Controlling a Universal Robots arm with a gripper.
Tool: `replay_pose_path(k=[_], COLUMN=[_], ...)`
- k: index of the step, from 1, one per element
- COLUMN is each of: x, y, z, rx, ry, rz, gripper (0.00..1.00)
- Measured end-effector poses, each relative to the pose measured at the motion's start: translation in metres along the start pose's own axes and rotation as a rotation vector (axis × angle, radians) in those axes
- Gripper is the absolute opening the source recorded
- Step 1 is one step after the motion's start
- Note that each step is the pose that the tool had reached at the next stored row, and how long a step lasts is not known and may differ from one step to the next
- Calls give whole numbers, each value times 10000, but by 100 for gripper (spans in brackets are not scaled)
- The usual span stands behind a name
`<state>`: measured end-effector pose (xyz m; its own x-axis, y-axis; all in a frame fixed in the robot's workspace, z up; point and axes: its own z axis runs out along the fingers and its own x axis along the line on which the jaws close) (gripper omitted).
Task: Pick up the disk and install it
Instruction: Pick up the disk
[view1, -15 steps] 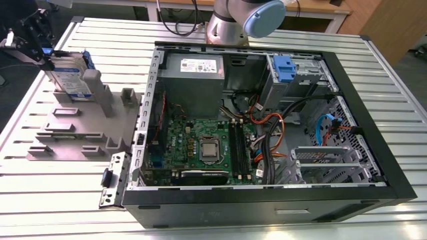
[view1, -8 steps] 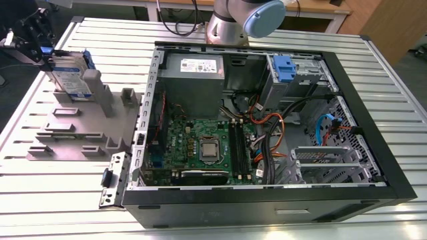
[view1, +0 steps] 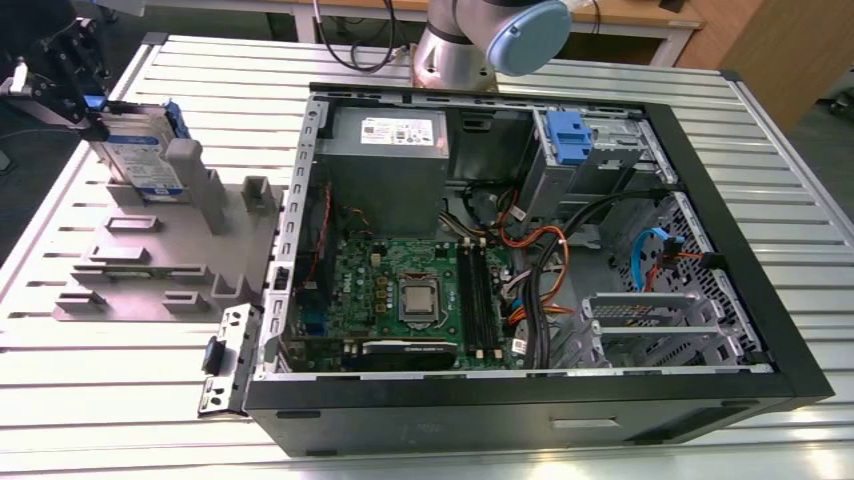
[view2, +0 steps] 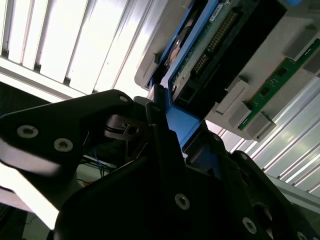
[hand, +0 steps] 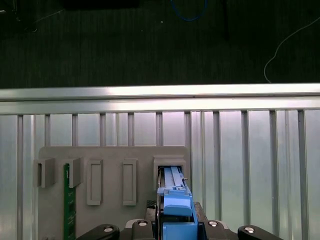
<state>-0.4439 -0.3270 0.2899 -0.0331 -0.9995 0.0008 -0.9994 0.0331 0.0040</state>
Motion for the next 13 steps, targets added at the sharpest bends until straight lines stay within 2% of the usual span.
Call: replay_pose_path(k=[13], x=[0], y=[0], z=[-25], rx=[0], ry=[0], rz=[14], gripper=[36])
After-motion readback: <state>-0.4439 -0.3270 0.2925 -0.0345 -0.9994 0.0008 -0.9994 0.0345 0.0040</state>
